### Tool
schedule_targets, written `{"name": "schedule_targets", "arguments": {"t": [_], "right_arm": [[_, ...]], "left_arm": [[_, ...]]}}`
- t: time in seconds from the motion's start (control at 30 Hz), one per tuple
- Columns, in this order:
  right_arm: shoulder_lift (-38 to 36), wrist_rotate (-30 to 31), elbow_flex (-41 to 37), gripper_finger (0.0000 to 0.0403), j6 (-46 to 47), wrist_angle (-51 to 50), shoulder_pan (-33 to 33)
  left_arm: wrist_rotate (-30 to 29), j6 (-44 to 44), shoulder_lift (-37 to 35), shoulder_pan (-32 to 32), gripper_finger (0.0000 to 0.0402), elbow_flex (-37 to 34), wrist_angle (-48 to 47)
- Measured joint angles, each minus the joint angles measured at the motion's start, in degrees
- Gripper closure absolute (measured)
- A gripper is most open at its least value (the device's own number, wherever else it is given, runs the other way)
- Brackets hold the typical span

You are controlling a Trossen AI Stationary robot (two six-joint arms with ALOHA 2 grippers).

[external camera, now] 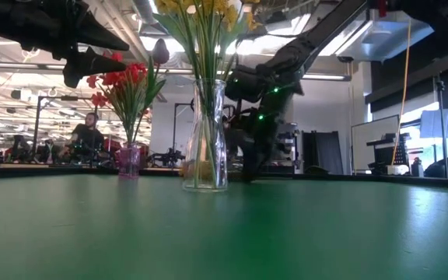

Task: Sort flowers into vase by color
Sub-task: Put the yellow flowers into the transparent vase

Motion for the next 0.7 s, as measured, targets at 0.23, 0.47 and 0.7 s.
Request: {"name": "schedule_targets", "arguments": {"t": [0.23, 0.47, 0.7], "right_arm": [[-10.7, 7.1, 0.0, 0.0387, -1.2, -7.2, 0.1], [-25.9, 10.8, 0.0, 0.039, -1.3, -10.9, 0.1], [-40.5, 10.9, -0.2, 0.0393, -3.3, -9.9, 3.6]], "left_arm": [[0.0, 0.0, 0.0, 0.0, 0.0186, 0.0, 0.1], [0.1, 0.0, 0.0, 0.0, 0.0186, 0.0, 0.8], [0.1, 0.0, 0.0, 0.0, 0.0186, 0.0, 0.8]]}}
